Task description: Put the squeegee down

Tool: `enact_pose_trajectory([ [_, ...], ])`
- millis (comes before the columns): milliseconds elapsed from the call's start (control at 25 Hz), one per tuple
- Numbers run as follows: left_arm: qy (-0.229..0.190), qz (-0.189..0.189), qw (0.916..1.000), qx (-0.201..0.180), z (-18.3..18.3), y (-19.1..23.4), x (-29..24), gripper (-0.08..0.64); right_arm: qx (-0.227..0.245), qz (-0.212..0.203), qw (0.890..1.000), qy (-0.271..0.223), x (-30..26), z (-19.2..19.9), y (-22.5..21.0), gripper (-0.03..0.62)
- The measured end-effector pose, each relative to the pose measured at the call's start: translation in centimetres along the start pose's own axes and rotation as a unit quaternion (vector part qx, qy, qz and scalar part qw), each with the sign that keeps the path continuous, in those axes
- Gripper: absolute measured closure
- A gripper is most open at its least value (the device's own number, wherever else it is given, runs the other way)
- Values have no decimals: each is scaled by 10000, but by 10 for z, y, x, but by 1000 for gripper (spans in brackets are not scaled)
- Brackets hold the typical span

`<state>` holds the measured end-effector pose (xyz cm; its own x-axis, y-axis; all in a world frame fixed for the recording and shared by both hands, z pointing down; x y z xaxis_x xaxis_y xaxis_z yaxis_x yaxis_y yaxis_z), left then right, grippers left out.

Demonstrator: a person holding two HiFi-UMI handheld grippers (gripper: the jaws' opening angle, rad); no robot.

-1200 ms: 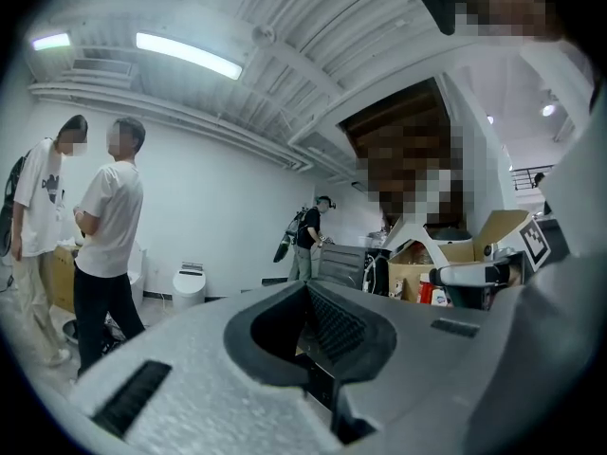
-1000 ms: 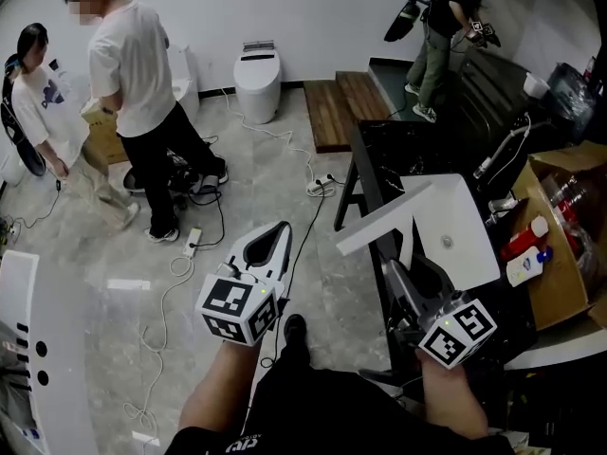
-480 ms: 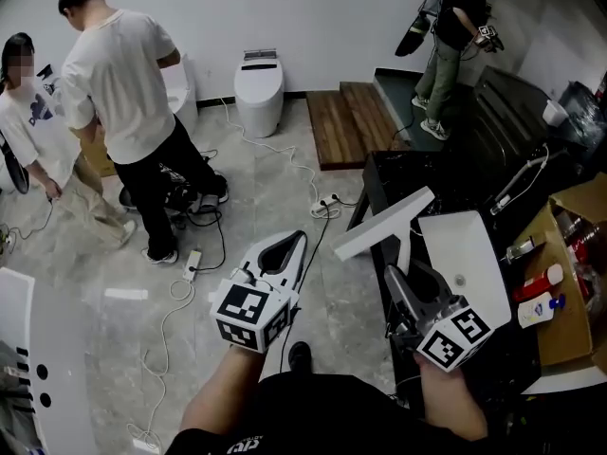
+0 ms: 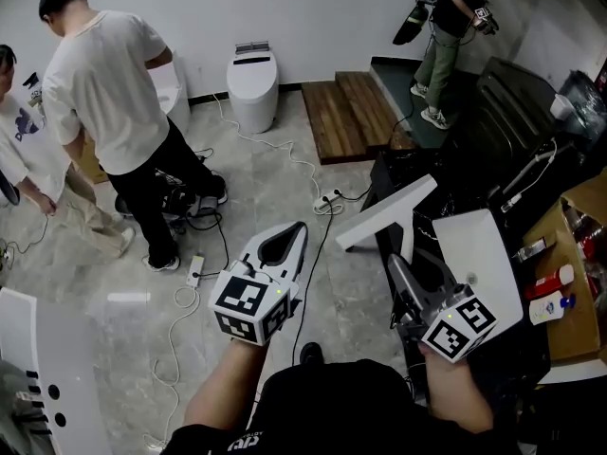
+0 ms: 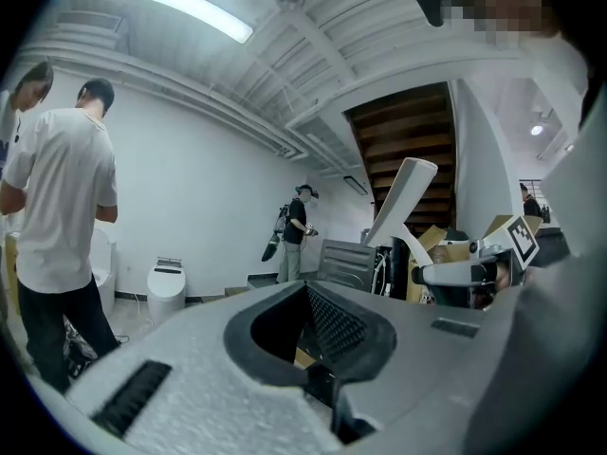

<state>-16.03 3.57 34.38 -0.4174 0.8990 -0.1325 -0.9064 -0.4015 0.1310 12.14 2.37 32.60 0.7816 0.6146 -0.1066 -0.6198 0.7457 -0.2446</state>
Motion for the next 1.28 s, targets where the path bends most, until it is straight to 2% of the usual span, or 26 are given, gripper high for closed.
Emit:
enact_pose_trajectory([
  [320,7,53,9999,163,1,16,-8,549,45,83,9999,93,-11,-2,-6,497],
  [560,119,60,9996,235,6,27,-32,549,-62,102,9999,125,-25,2,-29,497],
  [840,268,-25,9994,238,5,55,-74,549,-239,142,9995,149,-61,2,-76,497],
  [1040,474,-13,9982,366,10,70,-127,551,-391,177,9988,256,-90,2,-123,497],
  [1280,660,91,9972,346,3,83,-194,549,-515,140,9979,367,-126,-5,-174,497],
])
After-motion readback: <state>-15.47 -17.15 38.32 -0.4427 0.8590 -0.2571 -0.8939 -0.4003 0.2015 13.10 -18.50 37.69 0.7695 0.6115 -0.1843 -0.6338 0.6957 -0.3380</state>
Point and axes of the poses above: the fingertips, and each gripper's own axes: x backward along the fingers, y to its left, z out of its underside, the point moved 10 cm from there along x, backward along the fingers, and after that the axes turned 3 degrees about y, right-handed, at the moved point
